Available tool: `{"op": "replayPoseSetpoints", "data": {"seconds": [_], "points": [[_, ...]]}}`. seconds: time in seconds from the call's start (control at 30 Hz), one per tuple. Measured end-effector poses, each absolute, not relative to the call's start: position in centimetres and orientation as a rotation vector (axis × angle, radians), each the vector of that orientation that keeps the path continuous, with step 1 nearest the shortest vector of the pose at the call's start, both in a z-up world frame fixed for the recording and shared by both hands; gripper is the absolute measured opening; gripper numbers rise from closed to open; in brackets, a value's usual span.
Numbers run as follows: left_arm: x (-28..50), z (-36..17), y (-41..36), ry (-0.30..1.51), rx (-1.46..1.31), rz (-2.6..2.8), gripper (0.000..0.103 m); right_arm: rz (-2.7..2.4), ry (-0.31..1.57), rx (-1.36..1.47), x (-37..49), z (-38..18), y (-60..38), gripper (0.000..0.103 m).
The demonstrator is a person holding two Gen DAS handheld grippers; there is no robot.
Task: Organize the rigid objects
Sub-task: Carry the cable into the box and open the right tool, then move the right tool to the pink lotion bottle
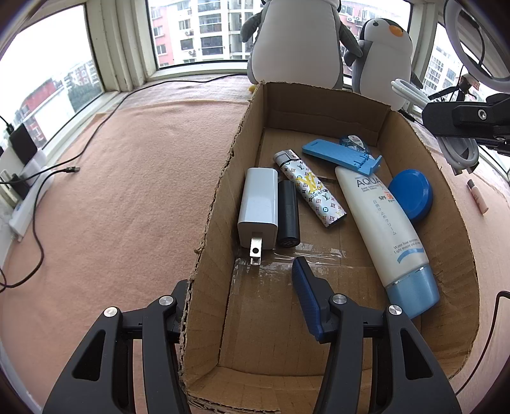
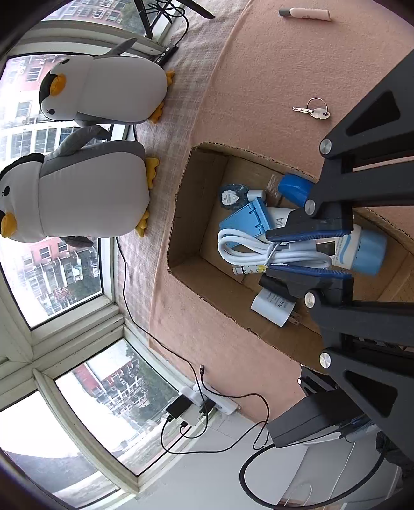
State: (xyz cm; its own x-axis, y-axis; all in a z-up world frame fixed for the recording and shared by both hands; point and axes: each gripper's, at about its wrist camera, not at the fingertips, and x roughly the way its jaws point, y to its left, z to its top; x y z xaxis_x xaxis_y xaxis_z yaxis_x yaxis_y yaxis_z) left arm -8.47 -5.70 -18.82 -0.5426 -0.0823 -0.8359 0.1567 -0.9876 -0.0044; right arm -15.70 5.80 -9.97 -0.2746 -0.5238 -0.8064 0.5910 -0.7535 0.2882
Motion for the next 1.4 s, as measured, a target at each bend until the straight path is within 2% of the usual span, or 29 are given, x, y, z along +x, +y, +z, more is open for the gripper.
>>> {"op": "replayPoseSetpoints", "data": {"seconds": [0.33,0.37,0.4,0.47,0.67,1.4], "points": [[-8.4,-18.8,-5.5,0.122,1.425,-2.643,0.053,-2.040,0.112,1.267,-15.4,-10.6,4.7,0.015],[-8.4,-18.8,-5.5,0.122,1.425,-2.643,0.053,-2.038,0.103,1.268,-15.5,-10.6,4.7,0.022],[-8.4,-18.8,-5.5,0.121,1.425,-2.643,0.053,-2.033,0.084,1.270,-15.7,-10.6,4.8,0.041],[-8.4,-18.8,-5.5,0.121,1.425,-2.644,0.053,-2.056,0.046,1.259,-15.8,-10.3,5.3,0.066],[-8.4,-18.8,-5.4,0.120,1.423,-2.644,0.053,-2.083,-0.010,1.256,-16.5,-9.9,6.3,0.067],[-8.3,-18.8,-5.4,0.117,1.424,-2.644,0.053,-2.157,0.013,1.233,-17.1,-9.0,9.7,0.067]]}}
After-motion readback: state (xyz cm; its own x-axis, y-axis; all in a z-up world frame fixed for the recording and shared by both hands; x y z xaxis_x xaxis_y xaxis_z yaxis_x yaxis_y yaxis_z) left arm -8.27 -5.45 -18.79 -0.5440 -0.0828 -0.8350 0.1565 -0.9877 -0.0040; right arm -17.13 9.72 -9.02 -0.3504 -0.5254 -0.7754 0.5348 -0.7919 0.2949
